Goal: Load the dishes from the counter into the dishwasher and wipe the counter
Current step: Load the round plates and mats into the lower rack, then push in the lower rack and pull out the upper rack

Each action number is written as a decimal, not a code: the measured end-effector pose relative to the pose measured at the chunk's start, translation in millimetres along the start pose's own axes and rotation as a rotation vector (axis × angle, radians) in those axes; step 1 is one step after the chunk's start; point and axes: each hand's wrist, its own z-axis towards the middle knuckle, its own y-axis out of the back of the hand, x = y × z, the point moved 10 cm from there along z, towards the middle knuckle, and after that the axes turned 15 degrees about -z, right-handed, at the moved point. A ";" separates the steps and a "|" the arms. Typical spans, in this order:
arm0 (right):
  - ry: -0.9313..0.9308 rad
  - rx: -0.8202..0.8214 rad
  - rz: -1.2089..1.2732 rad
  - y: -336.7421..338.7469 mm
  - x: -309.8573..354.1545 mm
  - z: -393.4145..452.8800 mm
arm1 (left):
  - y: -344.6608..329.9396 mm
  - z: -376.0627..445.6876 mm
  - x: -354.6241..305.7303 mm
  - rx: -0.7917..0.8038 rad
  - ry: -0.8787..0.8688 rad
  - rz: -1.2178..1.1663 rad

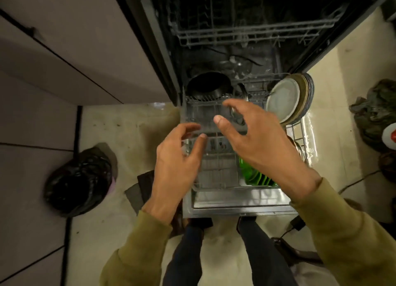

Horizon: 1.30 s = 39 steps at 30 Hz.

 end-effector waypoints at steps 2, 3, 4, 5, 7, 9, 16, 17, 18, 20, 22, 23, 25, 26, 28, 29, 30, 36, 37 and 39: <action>0.049 -0.031 -0.024 28.0 45.5 -12.1 | 36.8 -14.1 -32.8 0.001 -0.026 0.022; 0.069 -0.045 -0.034 41.9 66.2 -17.7 | 55.6 -21.2 -49.4 -0.008 -0.038 0.039; 0.085 -0.053 -0.043 53.2 83.3 -23.8 | 71.8 -28.5 -63.0 -0.020 -0.046 0.061; 0.106 -0.066 -0.048 67.0 103.7 -30.5 | 91.3 -36.9 -80.7 -0.037 -0.060 0.083; 0.139 -0.087 -0.053 90.3 138.2 -45.0 | 126.0 -54.1 -114.3 -0.075 -0.100 0.132; 0.173 -0.116 -0.054 112.4 166.6 -59.2 | 153.4 -70.5 -144.5 -0.115 -0.148 0.177; 0.241 -0.215 -0.014 185.6 244.7 -117.4 | 224.4 -125.6 -228.5 -0.285 -0.254 0.075; 0.247 -0.230 0.001 192.4 252.3 -124.9 | 230.2 -133.0 -236.3 -0.312 -0.266 0.061; 0.257 -0.243 0.020 198.3 259.3 -132.1 | 233.9 -139.9 -242.7 -0.332 -0.274 0.054; 0.289 -0.255 0.054 205.5 270.6 -143.3 | 238.2 -151.8 -251.4 -0.361 -0.277 0.047; 0.327 -0.237 0.073 206.3 279.5 -151.5 | 242.9 -165.3 -256.9 -0.395 -0.275 0.035; 0.344 -0.229 0.081 205.8 282.9 -154.3 | 245.1 -171.8 -259.0 -0.415 -0.279 0.024; 0.383 -0.216 0.082 203.6 290.3 -157.5 | 250.1 -182.3 -260.2 -0.454 -0.284 0.003; 0.400 -0.208 0.077 201.6 293.8 -158.2 | 253.6 -186.4 -259.0 -0.473 -0.283 -0.008; 0.405 -0.191 0.080 198.8 298.2 -158.7 | 259.3 -191.3 -255.9 -0.497 -0.275 -0.022; 0.402 -0.187 0.085 198.0 299.7 -158.5 | 262.0 -192.3 -255.0 -0.502 -0.271 -0.031; 0.399 -0.183 0.091 197.5 302.1 -157.4 | 265.5 -191.5 -255.0 -0.504 -0.267 -0.042; 0.395 -0.181 0.092 194.2 323.8 -137.9 | 289.2 -169.7 -259.8 -0.483 -0.273 -0.040; 0.389 -0.181 0.095 192.5 330.2 -131.9 | 295.4 -163.6 -259.0 -0.472 -0.268 -0.032; 0.375 -0.190 0.100 189.4 344.0 -120.4 | 308.5 -152.5 -257.7 -0.449 -0.258 -0.020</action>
